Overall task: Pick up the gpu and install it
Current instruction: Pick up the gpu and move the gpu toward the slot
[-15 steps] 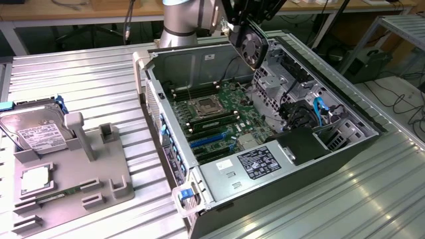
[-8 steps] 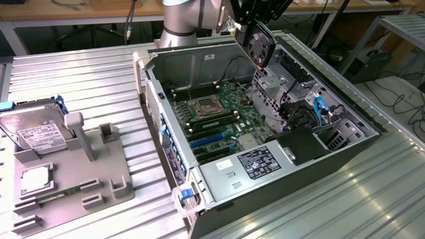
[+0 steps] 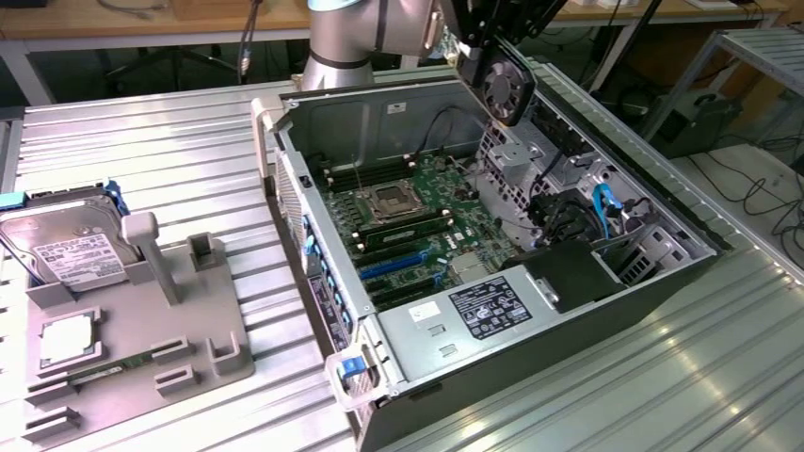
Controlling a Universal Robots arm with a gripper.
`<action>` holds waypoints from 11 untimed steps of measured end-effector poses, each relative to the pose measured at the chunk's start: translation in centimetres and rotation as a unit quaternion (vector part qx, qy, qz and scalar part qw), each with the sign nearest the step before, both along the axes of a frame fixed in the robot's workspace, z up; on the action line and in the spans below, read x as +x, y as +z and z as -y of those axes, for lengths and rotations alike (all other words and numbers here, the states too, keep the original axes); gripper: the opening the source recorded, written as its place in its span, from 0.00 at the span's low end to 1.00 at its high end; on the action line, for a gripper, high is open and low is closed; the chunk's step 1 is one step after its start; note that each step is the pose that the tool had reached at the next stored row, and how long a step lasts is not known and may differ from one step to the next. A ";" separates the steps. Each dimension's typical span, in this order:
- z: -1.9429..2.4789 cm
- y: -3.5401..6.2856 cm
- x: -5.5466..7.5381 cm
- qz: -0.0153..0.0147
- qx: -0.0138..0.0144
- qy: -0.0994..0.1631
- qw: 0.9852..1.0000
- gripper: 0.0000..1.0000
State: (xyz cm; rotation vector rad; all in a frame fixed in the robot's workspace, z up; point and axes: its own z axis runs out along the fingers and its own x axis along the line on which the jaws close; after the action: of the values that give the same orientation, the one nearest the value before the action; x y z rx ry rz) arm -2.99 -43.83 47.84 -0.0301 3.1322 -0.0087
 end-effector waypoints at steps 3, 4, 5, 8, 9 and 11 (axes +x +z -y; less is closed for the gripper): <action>0.00 0.00 0.1 0.000 0.000 0.000 1.000 0.28; 0.00 0.00 0.1 0.000 0.000 0.000 1.000 0.28; 0.00 0.00 0.1 0.000 0.000 0.000 1.000 0.28; 0.00 0.00 0.1 0.000 0.000 0.000 1.000 0.28; 0.00 0.00 0.1 0.000 0.000 0.000 1.000 0.28; 0.00 0.00 0.1 0.000 0.000 0.000 1.000 0.28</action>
State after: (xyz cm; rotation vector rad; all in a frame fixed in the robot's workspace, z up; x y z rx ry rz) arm -2.94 -43.82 47.84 -0.0291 3.1321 -0.0087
